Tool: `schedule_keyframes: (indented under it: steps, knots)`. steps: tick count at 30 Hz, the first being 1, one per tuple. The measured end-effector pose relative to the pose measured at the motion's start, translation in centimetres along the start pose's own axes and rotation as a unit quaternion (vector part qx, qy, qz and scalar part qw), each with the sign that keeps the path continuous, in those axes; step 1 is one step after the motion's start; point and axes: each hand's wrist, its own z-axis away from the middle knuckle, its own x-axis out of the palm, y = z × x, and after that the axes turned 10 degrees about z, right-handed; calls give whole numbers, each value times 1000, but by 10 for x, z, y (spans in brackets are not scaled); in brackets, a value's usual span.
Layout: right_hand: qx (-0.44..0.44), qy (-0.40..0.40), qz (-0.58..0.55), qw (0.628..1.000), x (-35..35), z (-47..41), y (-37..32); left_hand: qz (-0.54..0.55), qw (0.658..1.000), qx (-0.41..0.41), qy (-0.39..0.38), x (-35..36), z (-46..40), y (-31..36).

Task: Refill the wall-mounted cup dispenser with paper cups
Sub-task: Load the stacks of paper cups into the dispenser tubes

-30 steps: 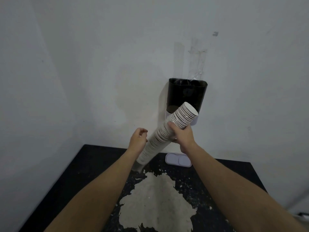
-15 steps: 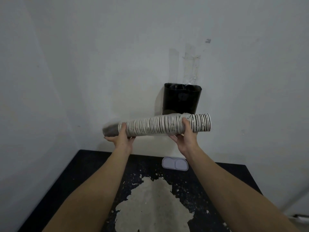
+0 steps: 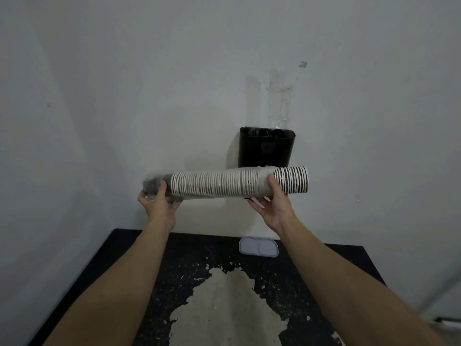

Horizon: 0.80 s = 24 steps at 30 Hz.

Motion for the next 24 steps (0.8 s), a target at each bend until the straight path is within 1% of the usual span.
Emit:
schedule_keyframes:
  steps: [5, 9, 11, 14, 16, 19, 24]
  knots:
    - [-11, 24, 6, 1000, 2, 2, -4, -1, 999, -1, 40, -8, -6, 4]
    - [-39, 33, 3, 999, 3, 2, -6, -7, 998, -5, 57, -11, -7, 5]
    - [-47, 44, -6, 998, 5, 1, -6, 10, 998, -19, 51, -10, -7, 4]
    - [-54, 55, -20, 997, 8, 1, -7, 34, 998, -49, 12, -2, 0, 2]
    - [-57, 53, -25, 997, 9, 2, -7, 9, 999, -31, 1, 5, 4, -1]
    - [-60, 46, -35, 997, 9, 3, -8, -28, 1000, -5, 5, 12, 7, -6]
    - [-66, 55, -3, 996, 10, 6, -6, -11, 1000, 5, 15, 13, 1, -6]
